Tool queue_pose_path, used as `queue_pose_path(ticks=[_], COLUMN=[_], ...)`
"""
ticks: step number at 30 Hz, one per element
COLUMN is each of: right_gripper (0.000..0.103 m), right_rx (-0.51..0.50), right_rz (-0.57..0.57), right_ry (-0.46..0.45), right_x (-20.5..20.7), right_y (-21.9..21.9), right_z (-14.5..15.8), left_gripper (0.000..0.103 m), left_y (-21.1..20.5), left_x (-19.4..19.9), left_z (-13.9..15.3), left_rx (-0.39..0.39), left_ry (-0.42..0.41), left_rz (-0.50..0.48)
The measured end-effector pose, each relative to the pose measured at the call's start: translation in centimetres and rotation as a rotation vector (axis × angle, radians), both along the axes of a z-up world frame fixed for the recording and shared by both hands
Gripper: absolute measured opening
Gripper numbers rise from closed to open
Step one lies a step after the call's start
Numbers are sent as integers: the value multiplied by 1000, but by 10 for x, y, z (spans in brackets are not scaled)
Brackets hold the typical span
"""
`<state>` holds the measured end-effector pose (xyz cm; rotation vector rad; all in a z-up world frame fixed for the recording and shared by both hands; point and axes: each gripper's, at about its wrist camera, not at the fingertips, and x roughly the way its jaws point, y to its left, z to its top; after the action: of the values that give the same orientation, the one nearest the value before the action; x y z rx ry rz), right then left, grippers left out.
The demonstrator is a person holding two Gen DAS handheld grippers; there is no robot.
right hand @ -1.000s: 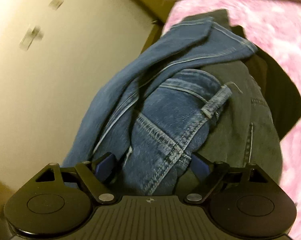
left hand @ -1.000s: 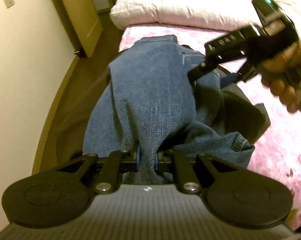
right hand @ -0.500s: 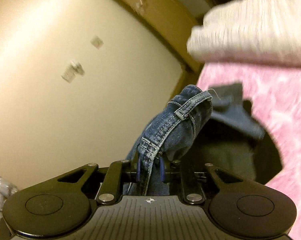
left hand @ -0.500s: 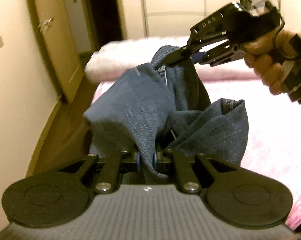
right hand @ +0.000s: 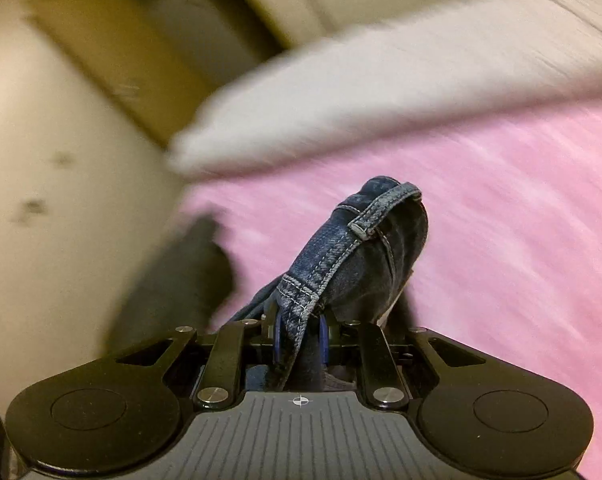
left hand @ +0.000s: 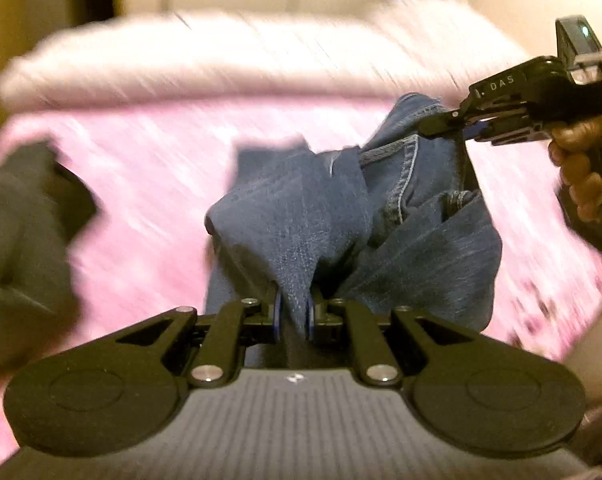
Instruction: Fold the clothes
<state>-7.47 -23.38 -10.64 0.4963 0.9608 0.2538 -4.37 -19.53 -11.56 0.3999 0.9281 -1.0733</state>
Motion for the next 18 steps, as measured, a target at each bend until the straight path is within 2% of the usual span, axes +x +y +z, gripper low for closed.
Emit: queue_pose_path(ticks=[3,4,5,6,7,9,11,13,16,18], right_gripper=[18,20,20,23,25,27,34,45,51,53], right_rx=[-110,-147,-176,-179,-187,-204,-215,-194,-189,-208], right_rz=[-117,-150,-178,-207,-222,-251,-275,-286,-258,-229], right_ry=[205,281,372,451,443,426,400,364,317,295], right_x=[-45,-58,-71,-82,-90,-106,-117,-118,-98,-86], right_y=[-58,-75,-89,-106,-113,-127,-136,-140,-129,-121], right_z=[-43,-57,-70,-84,-83,-80,-73,-69,-69,-71], left_gripper=[12,19,32,38,47,51,62,64,67,67], left_y=[-28,-36,-37,-40,-45,-56,-71,-91,-126,-147], left_x=[-41,-53,-55,-56,-53,-51,-44,-36,-9,6], left_z=[-24,-30,-32,-33,-32,-33,-36,-43,-69,-93], left_rx=[101,129,135,141,147,169,195,196,203,240], left_ry=[52,68,77,82,72,40,4,-18,-16,-13], left_rz=[-68,-88,-97,-105,-108,-116,-117,-129,-146,-143])
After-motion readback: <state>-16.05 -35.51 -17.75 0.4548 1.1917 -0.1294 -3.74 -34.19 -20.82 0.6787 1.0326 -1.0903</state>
